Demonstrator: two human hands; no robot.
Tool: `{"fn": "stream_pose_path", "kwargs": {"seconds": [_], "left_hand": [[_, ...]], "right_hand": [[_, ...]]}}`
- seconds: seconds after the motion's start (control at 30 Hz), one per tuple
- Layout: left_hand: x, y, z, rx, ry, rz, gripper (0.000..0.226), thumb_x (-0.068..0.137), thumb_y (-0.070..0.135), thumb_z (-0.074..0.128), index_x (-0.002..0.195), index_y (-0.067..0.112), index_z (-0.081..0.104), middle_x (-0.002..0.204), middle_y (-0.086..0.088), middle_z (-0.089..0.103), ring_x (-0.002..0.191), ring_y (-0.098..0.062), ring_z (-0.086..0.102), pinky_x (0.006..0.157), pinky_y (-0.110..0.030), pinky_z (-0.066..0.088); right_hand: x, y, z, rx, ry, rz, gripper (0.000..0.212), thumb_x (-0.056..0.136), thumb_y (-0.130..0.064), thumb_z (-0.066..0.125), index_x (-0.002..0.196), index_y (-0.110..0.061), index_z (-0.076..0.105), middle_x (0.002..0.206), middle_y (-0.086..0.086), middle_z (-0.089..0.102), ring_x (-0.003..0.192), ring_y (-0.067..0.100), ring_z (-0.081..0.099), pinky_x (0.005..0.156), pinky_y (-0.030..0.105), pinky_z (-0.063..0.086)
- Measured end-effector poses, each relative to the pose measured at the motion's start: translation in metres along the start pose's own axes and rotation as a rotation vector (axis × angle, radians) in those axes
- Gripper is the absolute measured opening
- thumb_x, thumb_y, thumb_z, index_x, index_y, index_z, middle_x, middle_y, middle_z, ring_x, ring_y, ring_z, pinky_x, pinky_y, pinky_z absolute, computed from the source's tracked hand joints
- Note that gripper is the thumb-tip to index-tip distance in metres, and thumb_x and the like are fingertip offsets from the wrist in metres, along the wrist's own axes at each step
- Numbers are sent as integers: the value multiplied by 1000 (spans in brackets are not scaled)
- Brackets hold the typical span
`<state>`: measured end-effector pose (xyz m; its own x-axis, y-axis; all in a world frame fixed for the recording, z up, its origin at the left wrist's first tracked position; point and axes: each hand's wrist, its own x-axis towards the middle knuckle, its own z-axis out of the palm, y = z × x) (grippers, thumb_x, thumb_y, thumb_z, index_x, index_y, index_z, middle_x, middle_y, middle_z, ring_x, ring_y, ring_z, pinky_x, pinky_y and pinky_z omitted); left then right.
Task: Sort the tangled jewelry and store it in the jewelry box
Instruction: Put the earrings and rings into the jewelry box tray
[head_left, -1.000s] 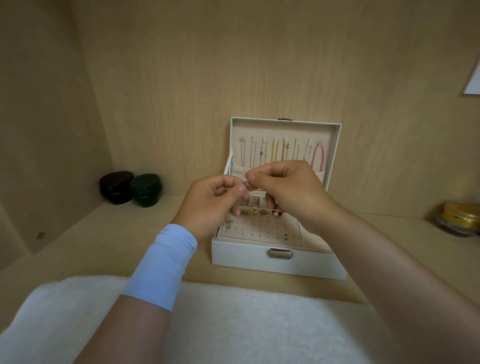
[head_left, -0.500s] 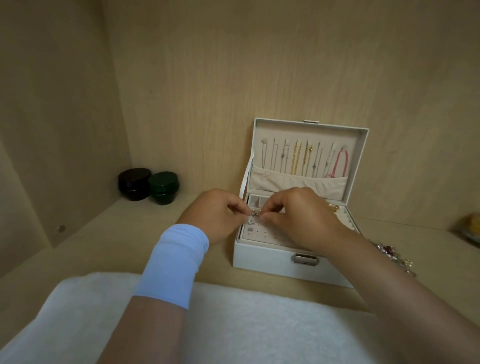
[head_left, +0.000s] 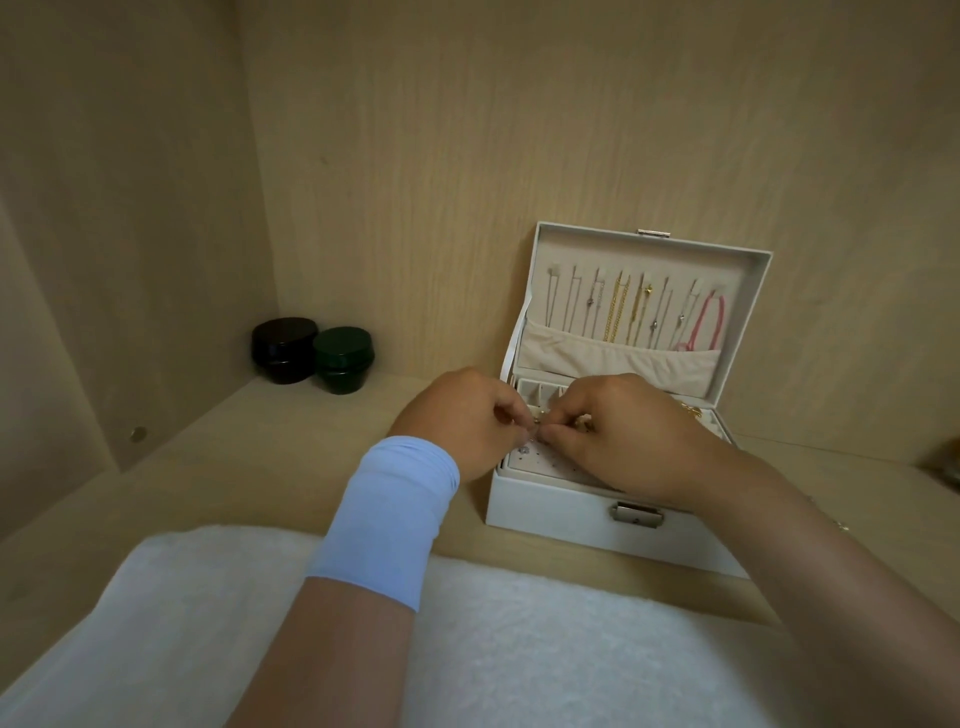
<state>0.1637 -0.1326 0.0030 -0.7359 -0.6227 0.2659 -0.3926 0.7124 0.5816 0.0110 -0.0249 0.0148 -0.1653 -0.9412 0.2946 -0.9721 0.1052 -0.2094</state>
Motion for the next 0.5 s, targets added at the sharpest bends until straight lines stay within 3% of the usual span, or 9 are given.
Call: {"fn": "stream_pose_path", "kwargs": {"seconds": [0.23, 0.4, 0.5], "left_hand": [[0, -1, -1, -8, -7, -23, 11, 88, 25, 70, 88, 35, 75, 82, 20, 59, 71, 1, 54, 66, -12, 39], [-4, 5, -1, -67, 82, -6, 11, 90, 25, 67, 95, 33, 74, 90, 18, 63, 75, 3, 55, 66, -9, 38], [-7, 19, 5, -130, 150, 59, 12, 91, 23, 66, 94, 33, 73, 90, 19, 63, 79, -1, 58, 71, -14, 45]], "right_hand": [[0, 2, 0, 101, -31, 20, 16, 94, -38, 61, 89, -36, 75, 92, -14, 70, 86, 5, 63, 82, 40, 54], [-4, 13, -25, 271, 11, 86, 13, 95, -33, 63, 90, -31, 75, 93, -17, 71, 73, -10, 60, 74, 24, 45], [-19, 37, -56, 314, 58, 143, 14, 97, -31, 63, 92, -29, 76, 94, -17, 70, 68, -17, 57, 71, 19, 41]]}}
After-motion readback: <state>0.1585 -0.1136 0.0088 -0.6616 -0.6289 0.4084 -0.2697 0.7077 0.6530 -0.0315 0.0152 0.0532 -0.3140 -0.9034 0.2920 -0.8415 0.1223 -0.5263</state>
